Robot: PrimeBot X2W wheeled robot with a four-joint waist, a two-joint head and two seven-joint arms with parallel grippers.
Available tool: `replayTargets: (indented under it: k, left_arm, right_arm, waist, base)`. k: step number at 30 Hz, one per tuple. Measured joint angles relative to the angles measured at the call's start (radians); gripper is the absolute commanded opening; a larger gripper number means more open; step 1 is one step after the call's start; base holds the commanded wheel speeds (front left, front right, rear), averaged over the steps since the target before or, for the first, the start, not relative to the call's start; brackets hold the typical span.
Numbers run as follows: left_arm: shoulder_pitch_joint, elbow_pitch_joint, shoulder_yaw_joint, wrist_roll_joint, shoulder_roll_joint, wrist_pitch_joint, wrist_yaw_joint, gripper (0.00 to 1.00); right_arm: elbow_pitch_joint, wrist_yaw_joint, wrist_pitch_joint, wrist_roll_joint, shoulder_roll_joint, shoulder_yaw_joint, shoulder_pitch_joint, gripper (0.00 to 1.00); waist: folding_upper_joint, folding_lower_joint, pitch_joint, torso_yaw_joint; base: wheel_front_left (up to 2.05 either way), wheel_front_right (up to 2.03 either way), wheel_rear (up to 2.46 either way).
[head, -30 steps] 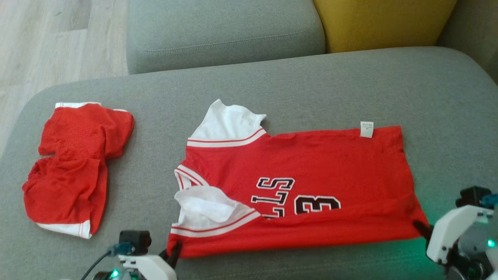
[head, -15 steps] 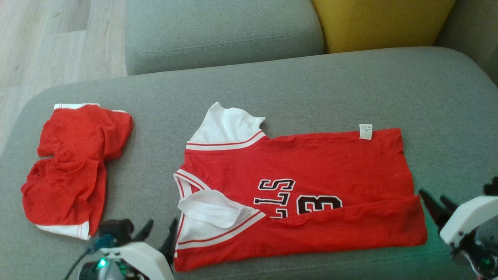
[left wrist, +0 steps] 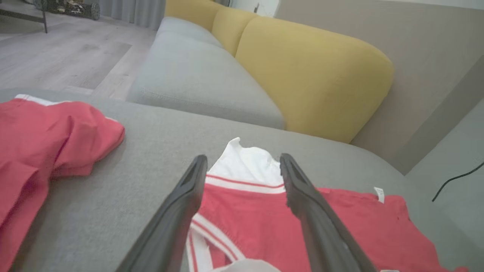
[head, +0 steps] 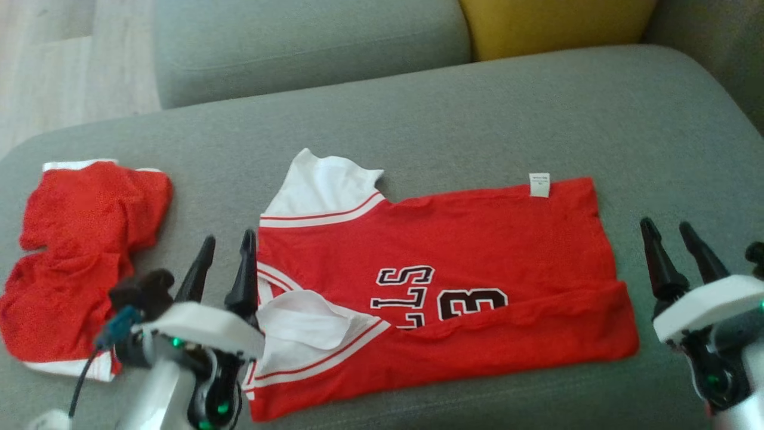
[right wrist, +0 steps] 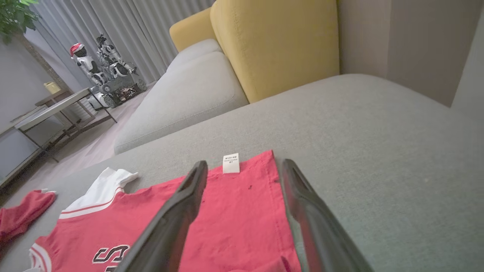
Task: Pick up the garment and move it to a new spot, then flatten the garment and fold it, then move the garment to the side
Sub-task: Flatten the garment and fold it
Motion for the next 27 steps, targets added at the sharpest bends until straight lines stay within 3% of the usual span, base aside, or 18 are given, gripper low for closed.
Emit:
replayTargets:
  k: [9,16,22,27]
  left_arm:
    - [-0.196,0.047,-0.015,0.023,0.036,0.05,-0.053,1.0]
    - [-0.436,0.157,-0.042,0.02,0.122,0.249,-0.128,1.0]
    - [-0.618,0.302,-0.092,0.004,0.206,0.454,-0.156,1.0]
    - [-0.701,0.413,-0.158,0.042,0.274,0.543,-0.164,1.0]
  right_arm:
    - [0.012,0.0,-0.146,-0.121,0.037,0.068,-0.161,1.0]
    - [0.081,0.0,-0.185,-0.185,0.091,0.149,-0.306,1.0]
    - [0.136,0.0,-0.206,-0.212,0.133,0.204,-0.399,1.0]
    - [0.168,0.0,-0.223,-0.211,0.152,0.253,-0.454,1.0]
  waist:
    - [0.0,0.0,0.081,-0.062]
    - [0.0,0.0001,0.199,-0.126]
    - [0.0,0.0002,0.283,-0.194]
    - [0.0,0.0002,0.335,-0.252]
  base:
    - [0.0,0.0,0.0]
    - [0.0,0.0,0.0]
    - [0.0,0.0,0.0]
    - [0.0,0.0,0.0]
